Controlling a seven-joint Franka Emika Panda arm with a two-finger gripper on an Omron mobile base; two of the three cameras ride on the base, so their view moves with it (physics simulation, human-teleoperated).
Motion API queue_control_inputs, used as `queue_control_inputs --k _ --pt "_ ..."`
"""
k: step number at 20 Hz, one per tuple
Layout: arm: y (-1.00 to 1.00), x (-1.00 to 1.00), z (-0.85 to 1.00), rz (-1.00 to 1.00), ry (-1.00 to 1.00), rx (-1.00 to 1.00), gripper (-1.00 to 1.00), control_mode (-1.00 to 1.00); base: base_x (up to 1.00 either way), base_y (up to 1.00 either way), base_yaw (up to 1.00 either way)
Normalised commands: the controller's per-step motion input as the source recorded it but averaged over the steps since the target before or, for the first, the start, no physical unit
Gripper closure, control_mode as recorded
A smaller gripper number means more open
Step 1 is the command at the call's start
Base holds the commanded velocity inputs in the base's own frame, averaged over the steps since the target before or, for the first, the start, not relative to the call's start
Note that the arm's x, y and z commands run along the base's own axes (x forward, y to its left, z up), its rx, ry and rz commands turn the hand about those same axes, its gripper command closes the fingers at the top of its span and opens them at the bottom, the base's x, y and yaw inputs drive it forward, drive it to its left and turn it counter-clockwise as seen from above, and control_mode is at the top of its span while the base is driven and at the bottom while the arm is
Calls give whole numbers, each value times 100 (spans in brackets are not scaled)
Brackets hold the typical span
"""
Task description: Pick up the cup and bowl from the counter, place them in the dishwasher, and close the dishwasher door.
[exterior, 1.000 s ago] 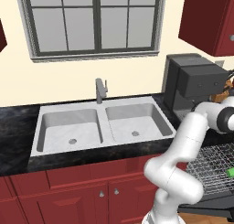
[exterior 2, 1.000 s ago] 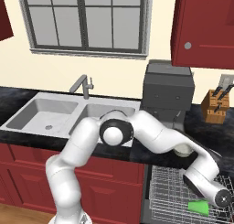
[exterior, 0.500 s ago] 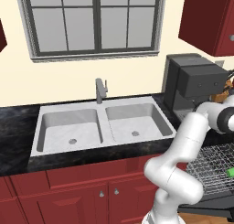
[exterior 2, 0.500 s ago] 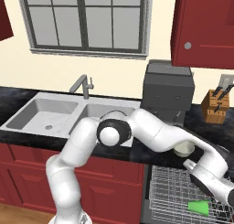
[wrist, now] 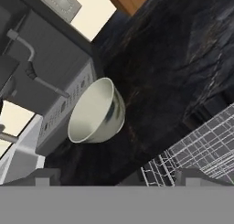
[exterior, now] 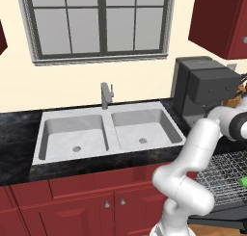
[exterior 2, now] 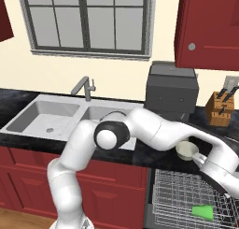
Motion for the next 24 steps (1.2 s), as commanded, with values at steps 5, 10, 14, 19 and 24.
queue_control_inputs --k 5,10,14,19,24 --pt "8 5 29 -2 0 1 -100 -100 0 0 0" --pt "16 21 6 -1 0 4 -100 -100 0 0 0" --pt "22 27 0 0 0 6 -100 -100 0 0 0" --pt "20 16 0 0 0 4 -100 -100 0 0 0" --pt "12 19 0 0 0 0 -100 -100 0 0 0"
